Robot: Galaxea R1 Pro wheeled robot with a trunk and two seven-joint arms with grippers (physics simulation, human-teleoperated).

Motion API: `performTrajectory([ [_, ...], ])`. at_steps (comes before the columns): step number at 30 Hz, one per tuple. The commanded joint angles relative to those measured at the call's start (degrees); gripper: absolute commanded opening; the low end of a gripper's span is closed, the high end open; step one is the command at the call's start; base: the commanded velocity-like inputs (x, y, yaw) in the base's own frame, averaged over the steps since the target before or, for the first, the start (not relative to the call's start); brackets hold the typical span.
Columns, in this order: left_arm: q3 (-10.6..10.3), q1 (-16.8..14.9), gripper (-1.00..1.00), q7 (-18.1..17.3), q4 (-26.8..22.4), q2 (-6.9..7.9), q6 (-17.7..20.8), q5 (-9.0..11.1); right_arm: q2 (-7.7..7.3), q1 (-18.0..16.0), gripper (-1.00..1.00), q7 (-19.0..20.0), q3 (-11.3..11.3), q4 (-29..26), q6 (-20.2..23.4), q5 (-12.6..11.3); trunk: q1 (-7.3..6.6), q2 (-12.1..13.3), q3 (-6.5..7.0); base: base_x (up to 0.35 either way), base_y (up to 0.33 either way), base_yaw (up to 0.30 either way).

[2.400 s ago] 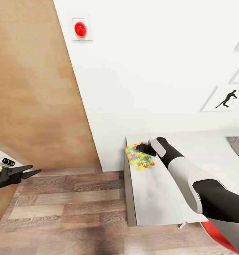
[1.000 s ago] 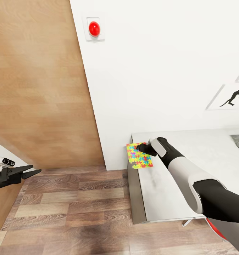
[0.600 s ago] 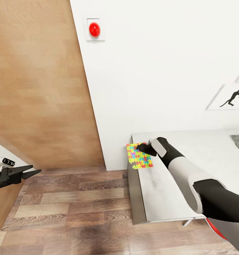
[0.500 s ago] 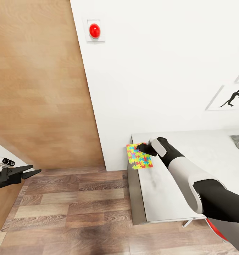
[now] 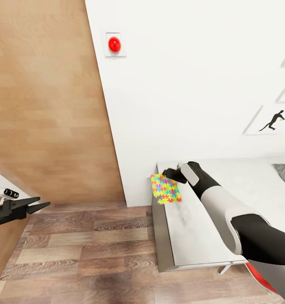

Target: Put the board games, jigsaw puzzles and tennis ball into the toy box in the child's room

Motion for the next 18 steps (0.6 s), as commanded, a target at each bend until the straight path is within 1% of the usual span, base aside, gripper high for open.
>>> performTrajectory([
  [1,0.0,0.0,1.00,-0.2,0.0,0.02,0.6,0.0,-0.04,0.0,1.00,-0.5,0.4,-1.0,0.2,-0.6,0.04,-0.1,0.00,0.000,0.000,0.000],
  [6,0.0,0.0,1.00,-0.2,0.0,-0.11,0.5,0.0,-0.08,0.4,1.00,-0.6,0.4,-4.9,0.7,-0.6,0.04,-0.1,0.46,0.000,0.000,0.000],
  [7,0.0,0.0,1.00,-0.2,0.0,-0.22,0.5,0.0,-0.31,0.8,1.00,-0.6,0.4,-5.9,0.8,-0.7,0.04,-0.1,0.55,0.000,0.000,0.000],
  [9,0.0,0.0,1.00,-0.2,0.0,-0.30,0.5,0.0,-1.34,1.5,1.00,-0.6,0.3,-7.7,1.2,-0.9,0.04,-0.1,0.74,0.000,0.000,0.000],
  [11,0.0,0.0,1.00,-0.2,0.0,-0.34,0.5,0.0,-3.59,2.7,1.00,-0.5,0.2,-11.0,2.6,-1.3,0.04,-0.1,0.92,0.000,0.000,0.000],
  [12,0.0,0.0,1.00,-0.2,0.0,-0.36,0.5,-0.1,-4.20,3.1,1.00,-0.5,0.1,-11.9,3.1,-1.4,0.04,-0.1,1.02,0.000,0.000,0.000],
  [13,0.0,0.0,1.00,-0.2,0.0,-0.36,0.5,-0.1,-5.37,4.0,1.00,-0.4,0.0,-13.9,4.2,-1.5,0.04,-0.1,1.11,0.000,0.000,0.000],
  [14,0.0,0.0,1.00,-0.2,0.0,-0.38,0.5,0.0,-5.90,4.5,1.00,-0.4,0.0,-15.0,4.8,-1.5,0.04,-0.1,1.20,0.000,0.000,0.000],
  [15,0.0,0.0,1.00,-0.2,0.0,-0.39,0.5,-0.1,-6.80,5.7,1.00,-0.4,-0.1,-17.2,5.8,-1.6,0.04,-0.1,1.29,0.000,0.000,0.000],
  [16,0.0,0.0,1.00,-0.2,0.0,-0.38,0.5,0.0,-7.20,6.3,1.00,-0.3,-0.2,-18.5,6.4,-1.6,0.04,-0.1,1.39,0.000,0.000,0.000],
  [17,0.0,0.0,1.00,-0.2,0.0,-0.40,0.5,-0.1,-7.97,7.7,1.00,-0.3,-0.6,-21.1,7.7,-2.0,0.04,-0.1,1.48,0.000,0.000,0.000],
  [18,0.0,0.0,1.00,-0.2,0.0,-0.41,0.5,-0.1,-8.79,9.3,1.00,0.0,-1.1,-24.1,9.4,-2.9,0.04,-0.1,1.57,0.000,0.000,0.000],
])
